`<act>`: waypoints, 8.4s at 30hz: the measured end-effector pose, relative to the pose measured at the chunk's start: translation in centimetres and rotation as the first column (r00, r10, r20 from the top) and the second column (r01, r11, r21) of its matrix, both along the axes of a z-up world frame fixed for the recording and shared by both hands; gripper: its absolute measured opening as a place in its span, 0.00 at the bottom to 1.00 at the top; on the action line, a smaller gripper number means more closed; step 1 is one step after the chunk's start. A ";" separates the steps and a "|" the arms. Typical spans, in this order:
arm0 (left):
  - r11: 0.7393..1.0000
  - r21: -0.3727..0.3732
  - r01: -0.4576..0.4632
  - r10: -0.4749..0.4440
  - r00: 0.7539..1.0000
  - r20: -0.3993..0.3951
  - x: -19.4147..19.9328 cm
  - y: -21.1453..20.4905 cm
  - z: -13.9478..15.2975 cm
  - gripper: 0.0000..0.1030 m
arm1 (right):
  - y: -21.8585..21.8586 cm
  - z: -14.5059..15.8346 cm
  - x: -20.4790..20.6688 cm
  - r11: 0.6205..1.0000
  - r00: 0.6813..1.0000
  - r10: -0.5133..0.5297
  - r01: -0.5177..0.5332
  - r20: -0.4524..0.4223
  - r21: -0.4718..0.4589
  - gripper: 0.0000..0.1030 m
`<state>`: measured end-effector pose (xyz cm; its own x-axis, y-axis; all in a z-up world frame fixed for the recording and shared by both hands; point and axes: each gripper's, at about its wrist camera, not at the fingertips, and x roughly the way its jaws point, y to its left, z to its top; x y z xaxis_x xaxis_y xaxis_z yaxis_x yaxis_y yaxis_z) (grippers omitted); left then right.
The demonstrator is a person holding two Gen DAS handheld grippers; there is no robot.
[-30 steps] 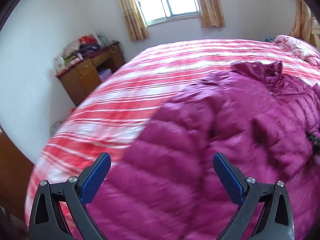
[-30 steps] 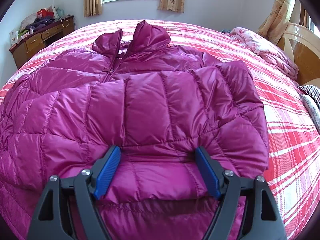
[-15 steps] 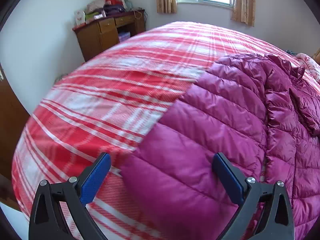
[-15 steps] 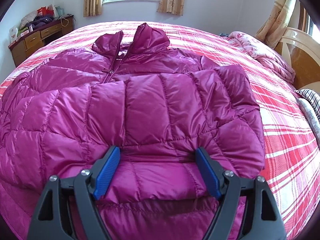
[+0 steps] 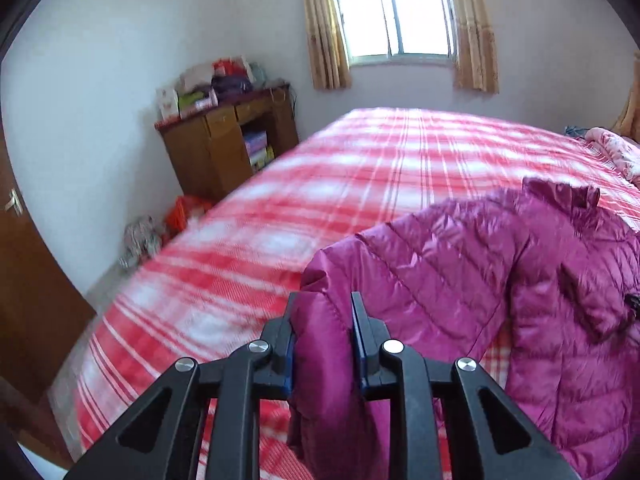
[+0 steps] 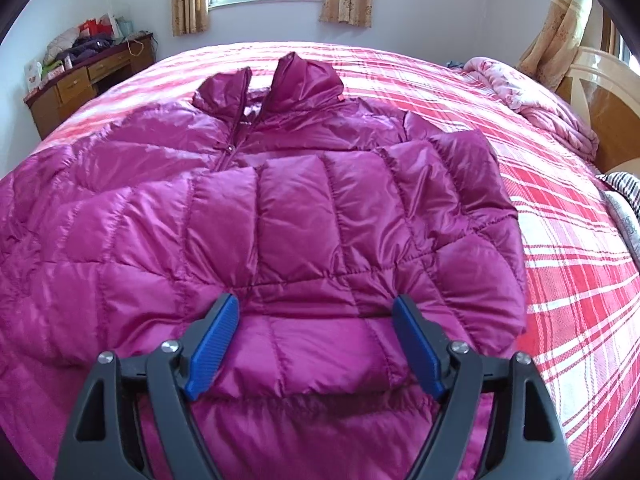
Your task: Fold large clothes
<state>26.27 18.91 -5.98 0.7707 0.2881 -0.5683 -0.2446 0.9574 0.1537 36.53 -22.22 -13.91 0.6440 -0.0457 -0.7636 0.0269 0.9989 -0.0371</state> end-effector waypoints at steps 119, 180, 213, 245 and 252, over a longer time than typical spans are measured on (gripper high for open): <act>0.932 -0.190 0.308 -0.349 0.904 -0.248 22.6 -23.0 -10.9 0.90 | 2.5 0.4 -1.0 0.999 0.999 0.022 -0.024 0.047 0.027 0.29; 0.932 -0.157 0.328 -0.357 0.905 -0.230 15.4 -20.7 -10.3 0.99 | 2.1 -1.9 -0.4 1.000 1.000 0.006 -0.006 0.005 0.016 0.51; 0.927 -0.165 0.338 -0.362 0.920 -0.147 28.0 -22.1 -0.4 0.99 | -4.9 6.4 11.8 0.989 0.999 0.032 -0.037 0.036 0.146 0.81; 0.934 -0.132 0.331 -0.357 0.866 -0.350 33.6 -22.6 -6.8 0.99 | -6.5 2.3 17.9 0.997 0.990 0.077 -0.075 -0.118 0.016 0.10; 0.906 -0.214 0.366 -0.403 0.899 -0.170 34.1 -25.6 -0.8 0.99 | -7.1 0.8 18.4 0.997 0.994 0.044 -0.037 -0.097 0.065 0.10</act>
